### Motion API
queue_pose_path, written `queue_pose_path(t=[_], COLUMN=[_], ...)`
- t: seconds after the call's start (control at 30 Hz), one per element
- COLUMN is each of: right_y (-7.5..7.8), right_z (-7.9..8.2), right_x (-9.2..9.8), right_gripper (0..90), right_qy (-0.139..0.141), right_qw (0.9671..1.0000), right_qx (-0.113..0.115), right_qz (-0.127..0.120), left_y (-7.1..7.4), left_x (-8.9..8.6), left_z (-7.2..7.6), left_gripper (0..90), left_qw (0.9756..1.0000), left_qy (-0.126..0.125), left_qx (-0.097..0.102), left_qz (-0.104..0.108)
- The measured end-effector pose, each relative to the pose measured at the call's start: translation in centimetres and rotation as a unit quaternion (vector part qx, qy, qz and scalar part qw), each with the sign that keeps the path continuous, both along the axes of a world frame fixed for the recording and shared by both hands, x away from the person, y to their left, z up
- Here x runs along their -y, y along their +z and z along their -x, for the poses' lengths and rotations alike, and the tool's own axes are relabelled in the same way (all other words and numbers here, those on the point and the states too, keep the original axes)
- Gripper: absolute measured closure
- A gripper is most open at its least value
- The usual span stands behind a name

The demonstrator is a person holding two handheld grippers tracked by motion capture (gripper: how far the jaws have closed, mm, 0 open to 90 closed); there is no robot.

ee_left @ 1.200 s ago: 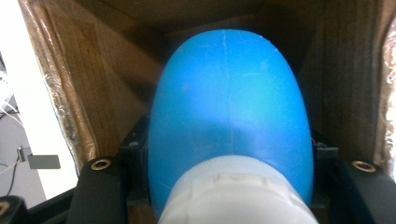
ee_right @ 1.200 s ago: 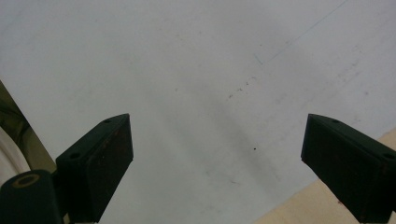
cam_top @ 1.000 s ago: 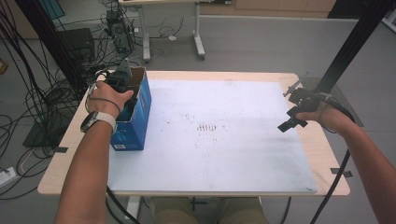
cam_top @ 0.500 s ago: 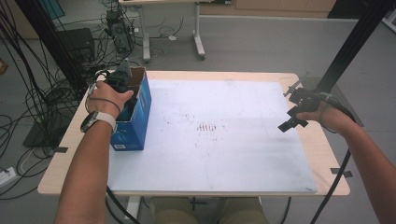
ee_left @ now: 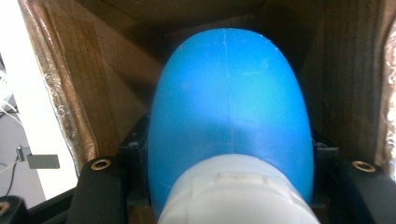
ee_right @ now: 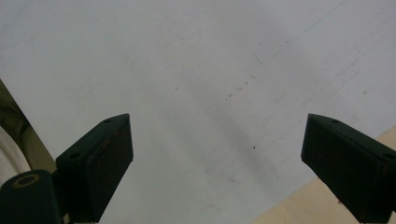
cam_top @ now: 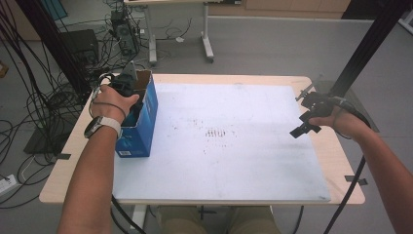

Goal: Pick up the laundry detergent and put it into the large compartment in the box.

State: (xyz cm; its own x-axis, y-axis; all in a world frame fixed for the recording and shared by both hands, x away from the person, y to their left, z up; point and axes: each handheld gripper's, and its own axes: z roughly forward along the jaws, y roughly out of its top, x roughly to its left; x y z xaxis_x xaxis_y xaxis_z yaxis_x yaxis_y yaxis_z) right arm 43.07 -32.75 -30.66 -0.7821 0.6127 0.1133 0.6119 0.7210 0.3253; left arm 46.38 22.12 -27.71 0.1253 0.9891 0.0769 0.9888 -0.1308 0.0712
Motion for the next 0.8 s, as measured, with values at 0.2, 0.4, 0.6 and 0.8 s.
queue_pose_path(t=[0.2,0.4,0.6,0.8], right_y=[-0.22,-0.07,-0.05,-0.11], right_z=[0.05,0.03,0.07,0.04], right_x=[-0.06,-0.03,0.05,0.08], right_gripper=[9.1,9.1,9.1,9.1], right_qy=[0.002,0.002,0.000,0.000], right_qw=[1.0000,1.0000,1.0000,1.0000], right_qx=[-0.003,0.000,-0.001,0.000], right_qz=[0.002,0.000,0.000,0.000], left_y=[0.00,-0.01,-0.02,-0.01], left_x=[0.04,0.06,0.03,0.05], left_z=[0.02,0.03,0.05,0.05], left_gripper=[37.5,37.5,37.5,37.5], left_qw=[1.0000,1.0000,1.0000,1.0000], left_qy=[0.001,0.001,0.001,0.001], left_qx=[0.000,0.000,0.001,0.001], left_qz=[-0.001,-0.001,0.000,0.000])
